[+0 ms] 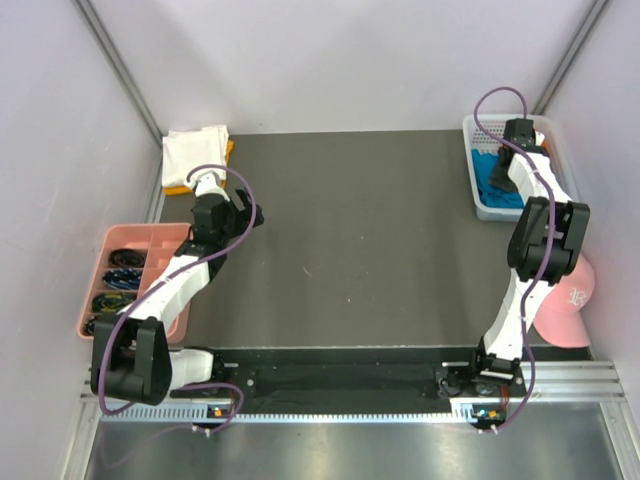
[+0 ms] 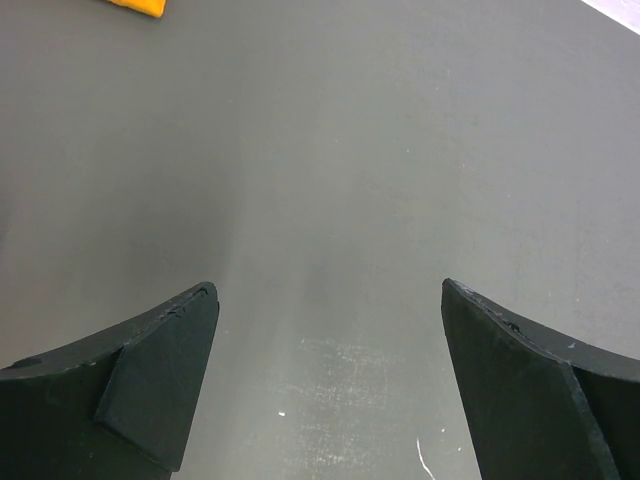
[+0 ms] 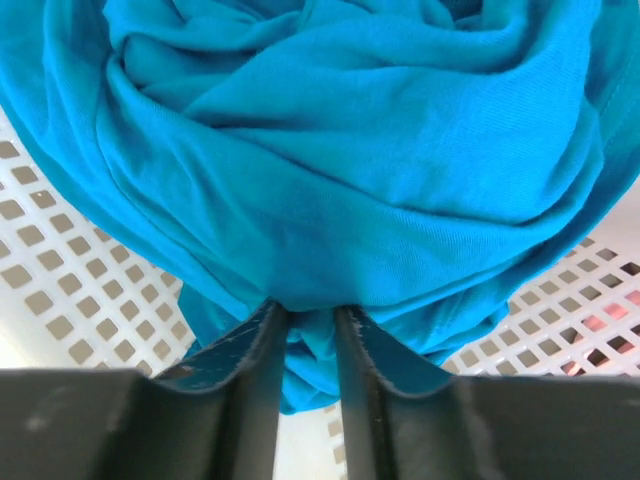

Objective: Fold and stack the t-shirts
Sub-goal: Grab crumpled tshirt from bin with the right arm

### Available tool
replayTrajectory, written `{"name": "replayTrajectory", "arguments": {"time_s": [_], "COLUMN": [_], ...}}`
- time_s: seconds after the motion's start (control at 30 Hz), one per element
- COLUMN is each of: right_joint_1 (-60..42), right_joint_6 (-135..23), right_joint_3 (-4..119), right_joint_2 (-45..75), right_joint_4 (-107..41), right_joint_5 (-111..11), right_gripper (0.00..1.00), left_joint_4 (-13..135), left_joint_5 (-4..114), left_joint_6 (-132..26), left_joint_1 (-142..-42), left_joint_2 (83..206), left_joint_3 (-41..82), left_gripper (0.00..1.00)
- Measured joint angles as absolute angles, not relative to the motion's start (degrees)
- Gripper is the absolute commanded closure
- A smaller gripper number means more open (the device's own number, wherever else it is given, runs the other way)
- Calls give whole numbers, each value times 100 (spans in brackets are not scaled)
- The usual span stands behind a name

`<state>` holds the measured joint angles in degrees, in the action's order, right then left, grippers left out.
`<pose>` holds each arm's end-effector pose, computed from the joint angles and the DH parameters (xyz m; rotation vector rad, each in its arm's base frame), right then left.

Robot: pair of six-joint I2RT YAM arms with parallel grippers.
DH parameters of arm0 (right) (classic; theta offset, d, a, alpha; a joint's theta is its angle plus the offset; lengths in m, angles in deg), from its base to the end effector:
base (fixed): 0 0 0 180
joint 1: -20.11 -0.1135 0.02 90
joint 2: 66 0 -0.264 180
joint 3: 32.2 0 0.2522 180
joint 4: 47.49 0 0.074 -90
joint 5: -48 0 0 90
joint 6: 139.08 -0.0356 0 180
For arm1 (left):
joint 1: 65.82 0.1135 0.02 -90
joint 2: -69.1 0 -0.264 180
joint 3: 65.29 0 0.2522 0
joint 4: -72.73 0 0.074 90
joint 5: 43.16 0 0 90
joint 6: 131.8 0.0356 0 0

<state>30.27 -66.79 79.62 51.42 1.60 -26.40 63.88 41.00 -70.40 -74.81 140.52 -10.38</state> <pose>0.4463 -0.0897 0.2349 0.7066 2.3960 -0.2888 0.2737 -0.0396 0.2452 -0.4090 1.9833 -0.3148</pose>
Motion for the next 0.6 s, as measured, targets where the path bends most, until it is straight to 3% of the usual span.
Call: {"name": "replayTrajectory", "arguments": {"time_s": [0.07, 0.17, 0.6], "right_joint_1": [3031, 3031, 3031], "right_joint_6": [-6677, -6677, -6675], "right_joint_3": [7962, 7962, 7938], "right_joint_2": [5142, 5142, 4644], "right_joint_4": [147, 143, 127], "right_joint_5": [-2640, -2642, -2695], "right_gripper": [93, 100, 100], "left_joint_4": [6388, 6388, 6383], "left_joint_5": [4097, 4097, 4102], "left_joint_6": [-7038, -7038, -7038], "left_joint_1": [-7481, -7481, -7481], "left_joint_2": [14052, 14054, 14100], "left_joint_3": [-1038, -1038, -1038], "left_gripper": [3, 4, 4]}}
